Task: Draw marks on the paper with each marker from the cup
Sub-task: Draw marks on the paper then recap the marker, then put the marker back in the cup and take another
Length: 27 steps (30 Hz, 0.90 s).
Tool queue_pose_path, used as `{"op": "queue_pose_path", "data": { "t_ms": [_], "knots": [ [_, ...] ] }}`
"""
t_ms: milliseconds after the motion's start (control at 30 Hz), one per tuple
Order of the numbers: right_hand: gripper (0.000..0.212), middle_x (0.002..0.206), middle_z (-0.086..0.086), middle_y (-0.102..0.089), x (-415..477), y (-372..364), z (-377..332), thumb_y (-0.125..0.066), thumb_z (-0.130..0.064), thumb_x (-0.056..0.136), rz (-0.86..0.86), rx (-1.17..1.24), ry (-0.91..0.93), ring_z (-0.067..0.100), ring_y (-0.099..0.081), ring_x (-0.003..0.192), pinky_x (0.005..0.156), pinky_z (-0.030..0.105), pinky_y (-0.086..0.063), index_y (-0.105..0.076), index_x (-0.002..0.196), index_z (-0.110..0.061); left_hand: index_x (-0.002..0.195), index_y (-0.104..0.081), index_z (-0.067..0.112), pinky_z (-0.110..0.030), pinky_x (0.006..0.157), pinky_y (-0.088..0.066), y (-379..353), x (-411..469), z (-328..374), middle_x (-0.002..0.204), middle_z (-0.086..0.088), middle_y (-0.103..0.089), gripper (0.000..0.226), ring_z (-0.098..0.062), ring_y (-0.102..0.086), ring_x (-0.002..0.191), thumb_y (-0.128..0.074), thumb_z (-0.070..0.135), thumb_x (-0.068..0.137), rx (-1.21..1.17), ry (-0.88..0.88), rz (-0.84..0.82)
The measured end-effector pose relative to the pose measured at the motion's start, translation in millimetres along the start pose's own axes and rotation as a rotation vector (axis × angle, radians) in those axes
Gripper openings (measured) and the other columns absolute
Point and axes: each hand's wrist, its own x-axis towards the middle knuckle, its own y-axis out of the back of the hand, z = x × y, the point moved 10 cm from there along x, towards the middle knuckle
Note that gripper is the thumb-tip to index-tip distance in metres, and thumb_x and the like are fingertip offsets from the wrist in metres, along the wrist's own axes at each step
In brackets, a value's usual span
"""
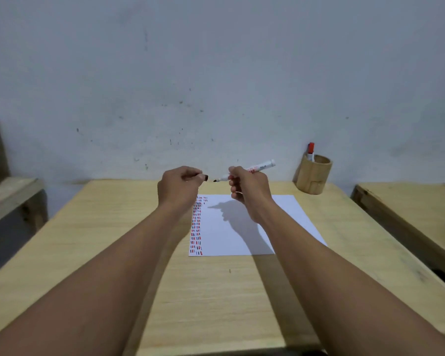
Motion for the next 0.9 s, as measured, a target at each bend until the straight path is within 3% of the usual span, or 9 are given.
{"op": "queue_pose_path", "data": {
  "t_ms": [133, 333, 400, 567, 633, 733, 900],
  "knots": [
    [0.019, 0.06, 0.002, -0.057, -12.6, 15.5, -20.0, -0.067, -0.015, 0.091, 0.013, 0.056, 0.014, 0.014, -0.049, 0.047, 0.049, 0.023, -0.045, -0.063, 0.073, -0.008, 0.089, -0.078, 0.024, -0.024, 0.081, -0.047, -12.5, -10.1, 13.4, 0.09, 0.007, -0.075, 0.006, -0.013, -0.066, 0.092, -0.076, 0.02, 0.085, -0.156, 0.047, -0.04],
    [0.016, 0.063, 0.003, -0.059, -25.1, 30.5, -41.9, -0.069, -0.016, 0.091, 0.017, 0.088, 0.046, 0.013, -0.052, 0.048, 0.05, 0.023, -0.047, -0.066, 0.078, -0.007, 0.092, -0.079, 0.024, -0.023, 0.072, -0.043, -28.0, -29.4, 39.4, 0.092, 0.008, -0.074, 0.007, -0.008, -0.059, 0.084, -0.074, 0.024, 0.087, -0.189, 0.055, -0.118],
    [0.015, 0.064, 0.004, -0.06, -29.6, 32.7, -46.3, -0.069, -0.016, 0.091, 0.001, 0.084, 0.058, 0.013, -0.054, 0.05, 0.051, 0.023, -0.048, -0.067, 0.08, -0.006, 0.089, -0.079, 0.025, -0.027, 0.077, -0.043, -33.9, -34.6, 45.2, 0.093, 0.007, -0.075, 0.005, -0.009, -0.057, 0.081, -0.075, 0.025, 0.086, -0.203, 0.065, -0.143],
    [0.016, 0.063, 0.003, -0.063, -37.7, 38.0, -50.2, -0.073, -0.016, 0.092, -0.032, 0.149, 0.045, 0.011, -0.058, 0.052, 0.051, 0.019, -0.051, -0.07, 0.081, -0.004, 0.082, -0.077, 0.025, -0.042, 0.104, -0.047, -47.8, -45.5, 55.6, 0.096, 0.005, -0.077, 0.007, -0.011, -0.062, 0.095, -0.074, 0.024, 0.088, -0.25, 0.107, -0.215],
    [0.016, 0.063, 0.002, -0.063, -40.9, 40.6, -50.4, -0.075, -0.016, 0.092, -0.048, 0.197, 0.018, 0.01, -0.058, 0.052, 0.051, 0.018, -0.052, -0.07, 0.083, -0.004, 0.081, -0.077, 0.024, -0.044, 0.106, -0.046, -49.9, -47.3, 61.1, 0.092, 0.006, -0.078, 0.008, -0.006, -0.063, 0.093, -0.074, 0.023, 0.088, -0.256, 0.094, -0.226],
    [0.016, 0.064, 0.003, -0.065, -44.2, 46.6, -49.3, -0.077, -0.018, 0.091, -0.046, 0.221, -0.032, 0.009, -0.06, 0.053, 0.052, 0.017, -0.054, -0.071, 0.086, -0.004, 0.084, -0.079, 0.023, -0.041, 0.102, -0.048, -51.6, -48.5, 68.0, 0.09, 0.007, -0.078, 0.006, -0.005, -0.063, 0.091, -0.075, 0.025, 0.088, -0.227, 0.058, -0.219],
    [0.016, 0.073, 0.008, -0.066, -46.4, 51.9, -43.0, -0.074, -0.01, 0.093, 0.047, 0.381, -0.114, 0.013, -0.065, 0.064, 0.059, 0.022, -0.062, -0.068, 0.099, 0.004, 0.093, -0.078, 0.02, -0.019, 0.074, -0.044, -53.7, -49.8, 96.0, 0.091, 0.007, -0.074, 0.008, -0.013, -0.066, 0.091, -0.072, 0.021, 0.089, -0.129, -0.093, -0.13]
  ]
}}
